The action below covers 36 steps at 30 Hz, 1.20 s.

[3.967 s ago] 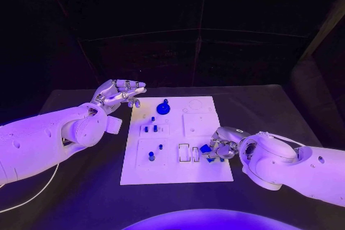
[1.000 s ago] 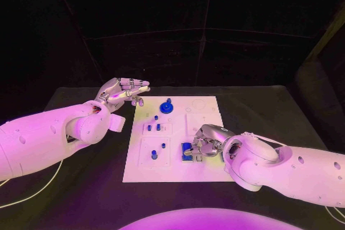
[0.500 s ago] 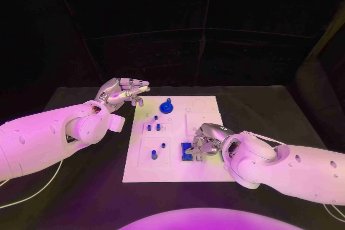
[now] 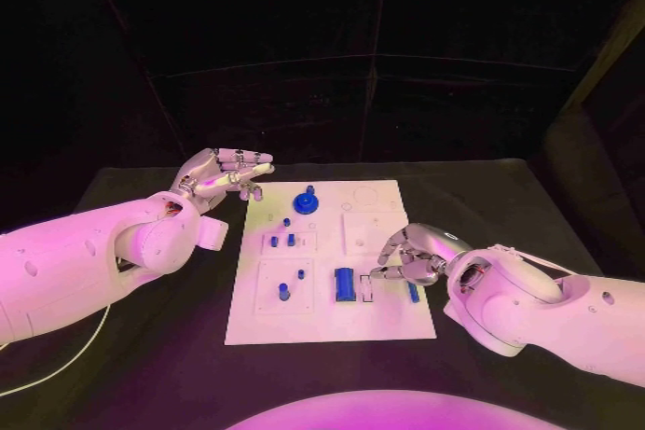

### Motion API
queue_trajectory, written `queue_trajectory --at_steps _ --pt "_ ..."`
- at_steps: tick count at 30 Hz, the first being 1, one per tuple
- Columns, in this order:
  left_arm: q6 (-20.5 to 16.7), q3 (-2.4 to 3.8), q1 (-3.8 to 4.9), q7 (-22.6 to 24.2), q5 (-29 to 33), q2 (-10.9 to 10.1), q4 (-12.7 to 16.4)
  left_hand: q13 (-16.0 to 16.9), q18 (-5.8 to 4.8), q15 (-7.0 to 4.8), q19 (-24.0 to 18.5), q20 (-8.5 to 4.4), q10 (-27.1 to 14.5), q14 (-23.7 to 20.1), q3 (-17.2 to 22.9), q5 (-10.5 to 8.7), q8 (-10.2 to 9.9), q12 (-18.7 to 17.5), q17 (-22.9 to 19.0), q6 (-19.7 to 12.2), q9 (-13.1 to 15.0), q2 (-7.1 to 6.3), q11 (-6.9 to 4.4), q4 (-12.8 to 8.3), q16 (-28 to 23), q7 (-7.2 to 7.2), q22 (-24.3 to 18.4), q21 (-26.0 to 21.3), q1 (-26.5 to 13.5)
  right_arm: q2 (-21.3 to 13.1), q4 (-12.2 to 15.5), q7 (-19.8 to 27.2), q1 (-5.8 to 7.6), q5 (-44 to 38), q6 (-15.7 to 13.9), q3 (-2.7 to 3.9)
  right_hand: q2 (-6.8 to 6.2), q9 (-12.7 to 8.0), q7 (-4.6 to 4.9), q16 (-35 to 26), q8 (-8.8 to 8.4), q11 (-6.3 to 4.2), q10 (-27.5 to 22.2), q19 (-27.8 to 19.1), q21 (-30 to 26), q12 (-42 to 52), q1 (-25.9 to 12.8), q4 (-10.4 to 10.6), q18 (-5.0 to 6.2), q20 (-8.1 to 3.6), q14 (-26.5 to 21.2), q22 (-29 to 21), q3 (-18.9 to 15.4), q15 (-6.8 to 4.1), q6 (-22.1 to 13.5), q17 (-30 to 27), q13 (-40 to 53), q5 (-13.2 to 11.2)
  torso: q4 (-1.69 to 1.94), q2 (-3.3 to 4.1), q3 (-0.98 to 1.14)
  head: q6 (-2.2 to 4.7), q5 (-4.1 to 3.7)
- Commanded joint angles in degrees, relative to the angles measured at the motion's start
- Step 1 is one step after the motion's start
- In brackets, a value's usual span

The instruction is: Assemble the parts on the task board

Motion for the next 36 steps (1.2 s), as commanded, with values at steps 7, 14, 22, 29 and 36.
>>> queue_trajectory --at_steps 7,14,22,29,36 --pt "0.3 0.03 0.07 0.5 0.1 0.0 0.3 0.0 0.82 0.07 0.0 0.21 -0.5 -0.4 -0.2 0.17 0.3 0.3 0.0 -0.4 0.0 0.34 -0.07 -0.2 -0.2 0.06 -0.1 -0.2 -0.3 -5.2 0.6 1.5 0.08 -0.4 1.8 -0.01 0.85 -0.9 0.47 0.0 -2.2 0.81 0.1 0.4 -0.1 -0.4 2.7 -1.1 -0.66 0.77 3.1 6.1 0.2 0.68 -0.4 0.5 0.0 1.6 -0.1 0.06 -0.06 0.08 -1.29" --pt "0.3 0.02 0.07 0.6 0.1 0.0 0.4 0.0 0.82 0.07 0.0 0.21 -0.5 -0.4 -0.2 0.17 0.3 0.3 0.0 -0.4 0.0 0.34 -0.07 -0.2 -0.2 0.06 -0.1 -0.2 -0.3 -5.6 -1.0 -2.8 0.0 -4.6 5.9 -0.06 0.73 -1.1 0.08 0.0 -2.86 0.52 0.4 0.4 -0.1 -0.4 1.8 -0.2 -0.67 0.73 3.1 6.2 -1.1 0.52 2.0 0.7 0.1 0.9 -0.24 0.06 0.07 0.05 -1.99" --pt "0.4 0.0 0.07 0.6 0.1 0.0 0.4 0.0 0.82 0.07 0.0 0.21 -0.5 -0.4 -0.2 0.17 0.3 0.3 0.0 -0.4 0.0 0.34 -0.07 -0.2 -0.2 0.06 -0.1 -0.2 -0.3 -5.3 -1.9 -5.7 -0.07 -7.3 9.5 -0.1 0.5 -1.3 -0.11 -0.1 -3.7 0.42 0.5 0.4 -0.1 -0.7 0.2 1.3 -0.64 0.63 3.1 6.1 -2.6 0.41 2.9 0.6 0.1 -0.4 -0.05 0.05 0.03 0.14 -2.23" --pt "0.3 -0.03 0.07 0.5 0.1 0.0 0.4 0.0 0.82 0.07 0.0 0.21 -0.5 -0.4 -0.2 0.17 0.3 0.3 0.0 -0.4 0.0 0.34 -0.07 -0.2 -0.2 0.06 -0.1 -0.2 -0.3 -5.0 -2.4 -7.1 -0.12 -8.4 11.6 -0.13 0.09 -1.2 -0.4 -0.1 -3.86 0.22 0.6 0.5 -0.1 -0.7 -1.2 1.9 -0.68 0.51 3.1 6.3 -3.7 0.26 3.9 0.8 0.2 -0.9 -0.15 0.09 0.07 0.01 -2.21" --pt "0.4 -0.07 0.07 0.5 0.1 0.0 0.3 0.0 0.82 0.06 0.1 0.2 -0.5 -0.4 -0.2 0.16 0.4 0.4 0.0 -0.4 0.0 0.36 -0.07 -0.2 -0.2 0.06 -0.1 -0.2 -0.2 -4.6 -1.9 -7.1 -0.35 -8.6 12.7 -0.17 -0.03 -1.0 -0.71 -0.1 -3.67 -0.01 0.6 0.5 -0.1 -0.8 -1.9 1.9 -0.67 0.38 3.1 6.3 -4.2 0.09 5.0 0.9 0.2 -1.0 -0.04 0.11 0.05 -0.13 -2.23"
